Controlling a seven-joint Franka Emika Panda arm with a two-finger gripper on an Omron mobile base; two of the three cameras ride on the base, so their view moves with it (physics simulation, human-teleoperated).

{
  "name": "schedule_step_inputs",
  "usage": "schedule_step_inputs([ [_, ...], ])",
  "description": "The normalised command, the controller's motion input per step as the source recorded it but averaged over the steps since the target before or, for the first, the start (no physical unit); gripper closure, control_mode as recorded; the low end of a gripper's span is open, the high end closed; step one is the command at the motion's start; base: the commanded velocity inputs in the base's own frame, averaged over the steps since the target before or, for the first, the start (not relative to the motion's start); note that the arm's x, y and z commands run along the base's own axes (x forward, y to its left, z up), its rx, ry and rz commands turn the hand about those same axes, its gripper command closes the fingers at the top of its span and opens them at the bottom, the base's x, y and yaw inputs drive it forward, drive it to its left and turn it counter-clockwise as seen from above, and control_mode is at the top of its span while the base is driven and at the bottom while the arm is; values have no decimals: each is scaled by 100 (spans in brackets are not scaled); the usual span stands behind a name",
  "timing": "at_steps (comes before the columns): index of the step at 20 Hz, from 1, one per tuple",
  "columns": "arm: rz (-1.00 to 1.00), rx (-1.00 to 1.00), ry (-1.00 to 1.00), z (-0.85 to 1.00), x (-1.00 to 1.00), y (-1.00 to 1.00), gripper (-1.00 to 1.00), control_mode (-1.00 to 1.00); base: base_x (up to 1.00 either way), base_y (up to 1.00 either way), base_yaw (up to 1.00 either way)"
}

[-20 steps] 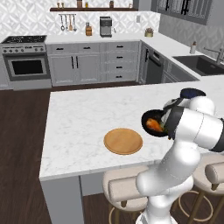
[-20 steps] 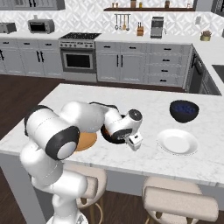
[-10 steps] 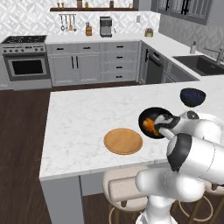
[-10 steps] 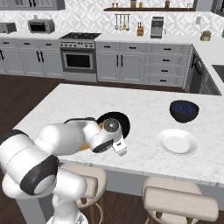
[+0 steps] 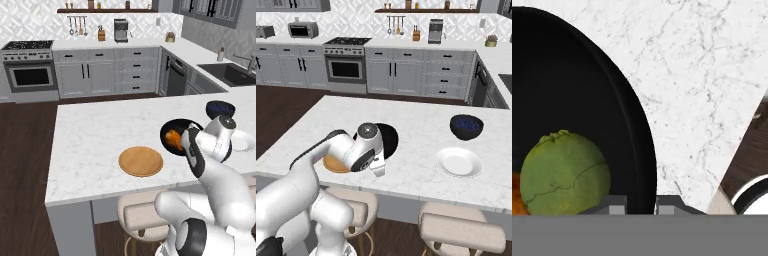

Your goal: Pick the chicken drumstick and lime from their plates and place them in the bowl. Then put the bowl in the fridge.

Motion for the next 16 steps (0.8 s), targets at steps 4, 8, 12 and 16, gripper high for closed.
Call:
schedule_step_inputs([
  [4, -12, 22, 3, 82, -49, 16, 100, -100, 0, 0, 0],
  [8, -17, -3, 0, 69, -32, 33, 100, -100, 0, 0, 0],
  [12, -13, -3, 0, 77, -36, 32, 100, -100, 0, 0, 0],
  [16, -6, 0, 0, 40, -70, 54, 100, -100, 0, 0, 0],
])
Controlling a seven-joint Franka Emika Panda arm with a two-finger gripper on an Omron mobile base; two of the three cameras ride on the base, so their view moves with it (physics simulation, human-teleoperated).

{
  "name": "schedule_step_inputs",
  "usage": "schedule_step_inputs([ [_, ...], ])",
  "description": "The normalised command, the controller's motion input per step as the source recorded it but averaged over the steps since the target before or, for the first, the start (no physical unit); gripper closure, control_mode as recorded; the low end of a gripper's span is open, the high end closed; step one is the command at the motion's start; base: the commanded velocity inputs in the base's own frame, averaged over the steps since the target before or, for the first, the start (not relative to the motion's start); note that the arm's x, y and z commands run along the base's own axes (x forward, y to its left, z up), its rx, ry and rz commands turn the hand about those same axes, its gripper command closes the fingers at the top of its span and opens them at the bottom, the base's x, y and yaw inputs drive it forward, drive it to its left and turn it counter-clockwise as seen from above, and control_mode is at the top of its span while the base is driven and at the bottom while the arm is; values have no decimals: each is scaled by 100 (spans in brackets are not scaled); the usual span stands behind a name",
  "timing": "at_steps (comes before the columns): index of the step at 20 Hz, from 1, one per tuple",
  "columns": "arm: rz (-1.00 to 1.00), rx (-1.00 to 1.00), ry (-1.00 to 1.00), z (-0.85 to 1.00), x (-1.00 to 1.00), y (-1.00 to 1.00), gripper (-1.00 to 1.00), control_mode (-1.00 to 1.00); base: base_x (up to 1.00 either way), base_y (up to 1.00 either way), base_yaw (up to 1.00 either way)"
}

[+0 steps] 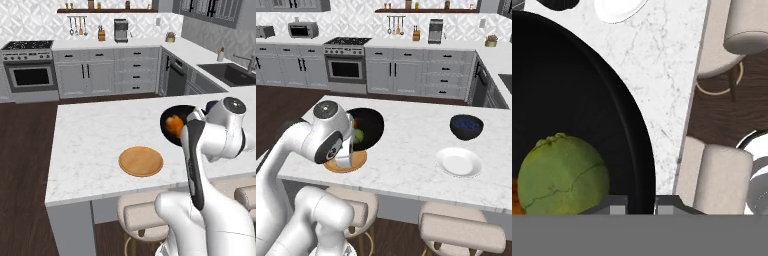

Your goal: Pick the chicken drumstick and lime from their plates and place them in the bowl. Then put the bowl in the fridge.

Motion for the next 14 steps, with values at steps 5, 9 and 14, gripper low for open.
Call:
schedule_step_inputs([
  [5, -1, 0, 0, 27, -77, 50, 100, -100, 0, 0, 0],
  [9, 0, 0, 0, 0, 0, 0, 100, 100, -27, 60, 0],
  [14, 0, 0, 0, 0, 0, 0, 100, 100, -68, 84, 0],
])
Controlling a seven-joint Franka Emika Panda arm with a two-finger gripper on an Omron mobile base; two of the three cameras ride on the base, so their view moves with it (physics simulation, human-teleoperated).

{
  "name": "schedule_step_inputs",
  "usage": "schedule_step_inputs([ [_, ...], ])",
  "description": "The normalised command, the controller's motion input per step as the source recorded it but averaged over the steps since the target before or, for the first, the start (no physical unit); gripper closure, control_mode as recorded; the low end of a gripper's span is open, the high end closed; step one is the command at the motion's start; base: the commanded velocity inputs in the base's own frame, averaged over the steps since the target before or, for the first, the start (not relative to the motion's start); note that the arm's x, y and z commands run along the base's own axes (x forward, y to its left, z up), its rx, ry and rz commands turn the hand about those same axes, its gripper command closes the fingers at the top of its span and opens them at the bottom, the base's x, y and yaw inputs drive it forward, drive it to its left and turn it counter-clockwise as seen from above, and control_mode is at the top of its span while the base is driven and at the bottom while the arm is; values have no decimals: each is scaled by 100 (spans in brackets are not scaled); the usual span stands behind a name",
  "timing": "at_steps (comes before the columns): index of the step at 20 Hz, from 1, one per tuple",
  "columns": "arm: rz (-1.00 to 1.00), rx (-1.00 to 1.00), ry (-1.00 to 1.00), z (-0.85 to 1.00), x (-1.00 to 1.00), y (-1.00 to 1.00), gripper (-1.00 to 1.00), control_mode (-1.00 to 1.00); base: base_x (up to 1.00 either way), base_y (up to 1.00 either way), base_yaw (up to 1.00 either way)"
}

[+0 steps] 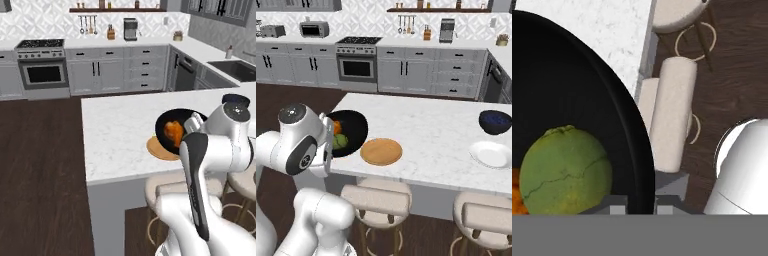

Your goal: Pick the chicken drumstick and lime from their plates and place them in the bowl. Then put the bowl in the fridge.

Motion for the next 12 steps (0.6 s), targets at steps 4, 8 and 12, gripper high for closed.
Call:
schedule_step_inputs([
  [4, 0, 0, 0, 0, 0, 0, 100, 100, -100, 96, 1],
  [8, 0, 0, 0, 0, 0, 0, 100, 100, -82, 100, 13],
  [12, 0, 0, 0, 0, 0, 0, 100, 100, -36, 100, 16],
])
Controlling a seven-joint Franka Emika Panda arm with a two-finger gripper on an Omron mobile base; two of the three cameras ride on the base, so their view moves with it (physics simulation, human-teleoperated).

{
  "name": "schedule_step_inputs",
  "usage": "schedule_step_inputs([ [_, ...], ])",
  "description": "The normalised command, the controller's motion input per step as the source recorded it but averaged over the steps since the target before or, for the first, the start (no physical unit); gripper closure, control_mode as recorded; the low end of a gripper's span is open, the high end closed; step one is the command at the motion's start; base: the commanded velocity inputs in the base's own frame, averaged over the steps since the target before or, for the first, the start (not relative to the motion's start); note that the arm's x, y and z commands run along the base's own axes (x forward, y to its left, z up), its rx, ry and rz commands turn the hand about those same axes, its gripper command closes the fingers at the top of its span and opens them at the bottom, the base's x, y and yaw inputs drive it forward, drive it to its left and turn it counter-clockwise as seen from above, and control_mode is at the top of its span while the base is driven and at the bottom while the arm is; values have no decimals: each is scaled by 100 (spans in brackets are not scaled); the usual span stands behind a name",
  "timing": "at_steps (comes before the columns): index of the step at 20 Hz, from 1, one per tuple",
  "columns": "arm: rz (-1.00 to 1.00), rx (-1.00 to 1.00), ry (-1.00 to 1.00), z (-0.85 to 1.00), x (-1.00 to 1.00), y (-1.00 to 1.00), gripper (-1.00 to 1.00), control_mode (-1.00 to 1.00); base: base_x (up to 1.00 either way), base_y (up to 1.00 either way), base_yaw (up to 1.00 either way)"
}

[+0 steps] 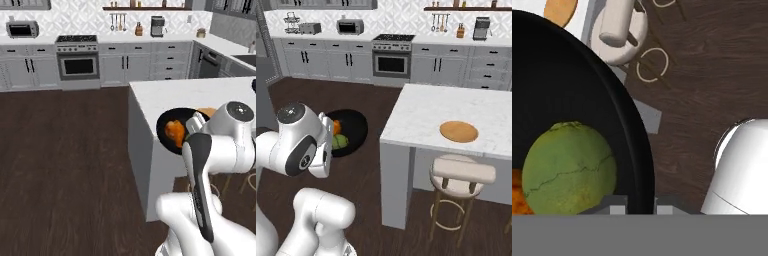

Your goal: Pick the chicken drumstick and lime from their plates and place them in the bowl. Then put the bowl in the fridge.

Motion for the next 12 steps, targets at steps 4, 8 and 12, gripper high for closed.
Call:
schedule_step_inputs([
  [4, 0, 0, 0, 0, 0, 0, 100, 100, 4, 100, 18],
  [8, 0, 0, 0, 0, 0, 0, 100, 100, 50, 100, 14],
  [12, 0, 0, 0, 0, 0, 0, 100, 100, 51, 100, 8],
])
